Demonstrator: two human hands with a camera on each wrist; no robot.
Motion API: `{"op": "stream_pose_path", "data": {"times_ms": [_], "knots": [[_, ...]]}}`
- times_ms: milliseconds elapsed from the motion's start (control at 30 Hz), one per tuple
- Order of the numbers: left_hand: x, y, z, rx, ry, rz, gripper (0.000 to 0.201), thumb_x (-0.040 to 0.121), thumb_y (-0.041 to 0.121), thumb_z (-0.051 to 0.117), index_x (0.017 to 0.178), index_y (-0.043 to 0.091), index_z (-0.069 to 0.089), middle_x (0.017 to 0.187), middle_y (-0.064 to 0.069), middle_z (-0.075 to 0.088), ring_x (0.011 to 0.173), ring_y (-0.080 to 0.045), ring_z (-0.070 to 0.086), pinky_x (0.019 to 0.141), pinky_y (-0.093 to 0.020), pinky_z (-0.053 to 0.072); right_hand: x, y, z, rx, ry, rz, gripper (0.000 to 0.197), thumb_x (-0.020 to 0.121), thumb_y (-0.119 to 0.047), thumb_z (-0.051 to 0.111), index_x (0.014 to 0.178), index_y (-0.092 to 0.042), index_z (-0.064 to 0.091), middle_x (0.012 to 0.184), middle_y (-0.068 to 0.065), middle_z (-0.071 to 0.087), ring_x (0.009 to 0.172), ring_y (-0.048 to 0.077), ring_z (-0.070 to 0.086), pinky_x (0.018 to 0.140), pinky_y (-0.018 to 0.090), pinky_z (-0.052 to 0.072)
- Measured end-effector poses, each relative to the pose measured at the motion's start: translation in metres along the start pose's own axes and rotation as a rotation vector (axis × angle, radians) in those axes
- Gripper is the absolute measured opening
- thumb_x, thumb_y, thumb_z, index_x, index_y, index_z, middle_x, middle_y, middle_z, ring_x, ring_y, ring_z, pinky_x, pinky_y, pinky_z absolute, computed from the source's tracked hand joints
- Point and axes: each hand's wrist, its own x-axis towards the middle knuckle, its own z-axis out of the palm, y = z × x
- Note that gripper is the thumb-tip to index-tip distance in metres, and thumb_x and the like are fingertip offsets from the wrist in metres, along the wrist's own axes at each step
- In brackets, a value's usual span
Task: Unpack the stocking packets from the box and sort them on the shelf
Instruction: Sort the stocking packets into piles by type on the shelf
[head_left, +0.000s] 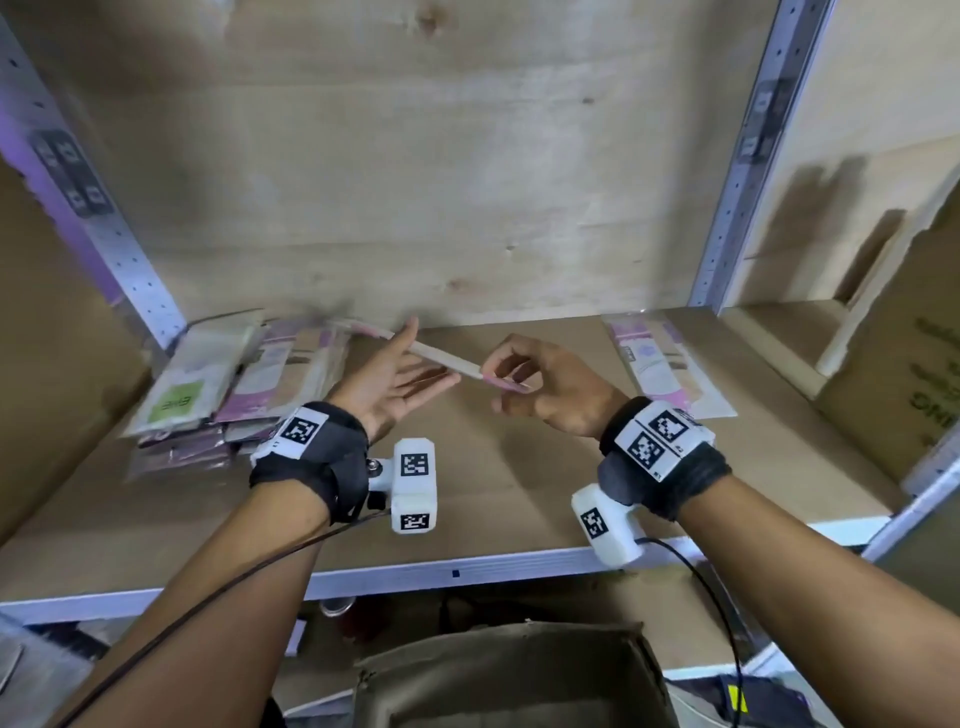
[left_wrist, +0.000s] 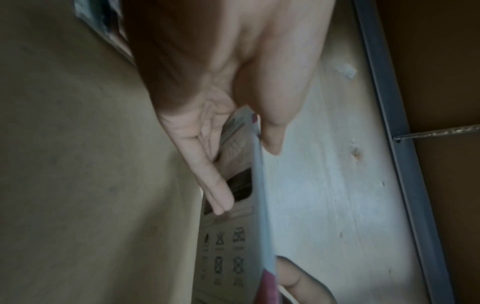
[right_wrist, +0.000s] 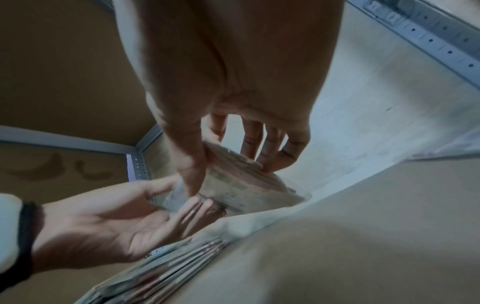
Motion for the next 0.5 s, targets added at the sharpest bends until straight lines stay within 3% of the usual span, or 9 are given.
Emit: {"op": "stream_pose_path", "data": {"times_ms": [100, 167, 233, 300, 367, 500], "knots": [[0.010, -0.014, 0.007, 0.076, 0.080, 0.018, 0.008, 0.098, 0.012, 0.060, 0.103, 0.005, 0.058, 0.105, -0.020, 0.068, 0.089, -0.024, 0.070, 0.065, -0.032, 0.063, -0.007, 0.009, -0.011, -0.098, -0.056, 0.047, 0.037, 0.076, -0.016, 0.083, 0.109, -0.013, 0.067, 0.113, 0.011, 0.062, 0.097, 0.030, 0.058, 0.081, 0.022, 0.047], [0.015, -0.020, 0.010, 0.139, 0.091, 0.016, 0.004, 0.099, 0.009, 0.055, 0.100, 0.012, 0.058, 0.097, -0.016, 0.069, 0.086, -0.020, 0.068, 0.066, -0.031, 0.060, -0.011, 0.018, -0.020, -0.017, -0.035, 0.086, 0.036, 0.075, -0.018, 0.083, 0.107, -0.014, 0.068, 0.107, 0.011, 0.063, 0.088, 0.027, 0.057, 0.072, 0.013, 0.045], [0.018, -0.023, 0.013, 0.169, 0.062, 0.001, 0.003, 0.099, 0.011, 0.057, 0.101, 0.010, 0.060, 0.091, -0.013, 0.074, 0.081, -0.019, 0.072, 0.063, -0.029, 0.060, -0.015, 0.031, -0.033, 0.061, 0.053, 0.138, 0.035, 0.076, -0.021, 0.083, 0.107, -0.016, 0.068, 0.104, 0.008, 0.063, 0.087, 0.014, 0.055, 0.070, 0.007, 0.043], [0.019, -0.028, 0.018, 0.168, -0.007, -0.011, 0.007, 0.098, 0.012, 0.058, 0.103, 0.009, 0.061, 0.085, -0.009, 0.078, 0.076, -0.017, 0.076, 0.061, -0.027, 0.061, -0.018, 0.046, -0.045, 0.093, 0.153, 0.224, 0.039, 0.076, -0.030, 0.082, 0.109, -0.020, 0.065, 0.110, 0.001, 0.063, 0.095, 0.011, 0.055, 0.081, 0.013, 0.046], [0.019, -0.034, 0.026, 0.156, -0.083, -0.024, 0.009, 0.097, 0.012, 0.058, 0.104, 0.008, 0.062, 0.085, -0.008, 0.079, 0.076, -0.016, 0.077, 0.061, -0.026, 0.061, -0.024, 0.061, -0.056, 0.191, 0.158, 0.342, 0.047, 0.076, -0.037, 0.081, 0.116, -0.023, 0.061, 0.113, 0.000, 0.065, 0.100, 0.013, 0.061, 0.086, 0.027, 0.052], [0.019, -0.045, 0.037, 0.201, -0.182, -0.061, 0.007, 0.097, 0.013, 0.059, 0.102, 0.011, 0.064, 0.089, -0.008, 0.078, 0.078, -0.016, 0.076, 0.064, -0.026, 0.061, -0.039, 0.076, -0.064, 0.448, -0.036, 0.466, 0.035, 0.084, -0.032, 0.076, 0.114, -0.019, 0.064, 0.099, 0.006, 0.075, 0.082, 0.016, 0.069, 0.062, 0.025, 0.055]]}}
